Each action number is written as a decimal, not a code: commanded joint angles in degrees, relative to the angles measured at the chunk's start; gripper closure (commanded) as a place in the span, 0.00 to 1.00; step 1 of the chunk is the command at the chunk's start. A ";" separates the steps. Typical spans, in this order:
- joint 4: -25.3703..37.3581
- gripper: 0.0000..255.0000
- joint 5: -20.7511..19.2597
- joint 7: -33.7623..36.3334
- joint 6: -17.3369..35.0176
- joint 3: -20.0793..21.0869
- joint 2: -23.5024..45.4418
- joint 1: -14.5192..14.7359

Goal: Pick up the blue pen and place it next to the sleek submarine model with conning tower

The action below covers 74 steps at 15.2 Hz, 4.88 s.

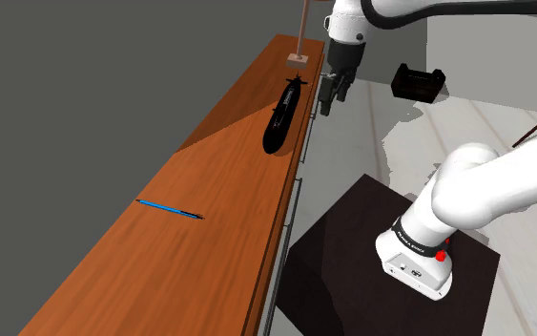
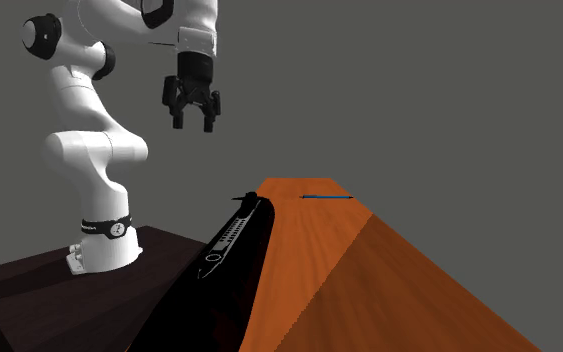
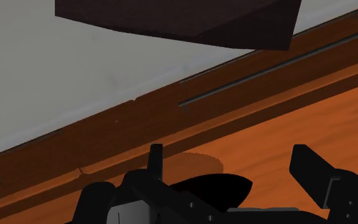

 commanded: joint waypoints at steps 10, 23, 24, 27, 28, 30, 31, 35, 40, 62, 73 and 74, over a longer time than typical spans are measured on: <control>5.88 0.00 3.10 4.87 13.27 7.96 16.63 4.57; 21.44 0.00 -2.04 12.41 23.04 15.85 39.69 9.38; 23.04 0.00 -2.83 13.08 23.42 16.27 41.58 9.90; 28.21 0.00 -5.39 15.01 24.20 17.21 47.32 11.77; 30.07 0.00 -6.27 15.62 24.33 17.45 49.26 12.47; 33.99 0.00 -8.05 16.74 24.40 17.77 53.17 14.04; 36.07 0.00 -8.93 17.25 24.35 17.86 55.13 14.89; 45.24 0.00 -12.25 18.82 23.47 17.91 63.17 18.71; 51.68 0.00 -14.44 19.54 23.42 17.49 69.32 21.66; 50.75 1.00 -15.29 20.04 26.42 16.93 71.48 22.01; 54.49 1.00 -14.04 19.19 20.23 17.72 68.87 21.86; 54.96 1.00 -13.94 19.11 19.57 17.78 68.67 21.87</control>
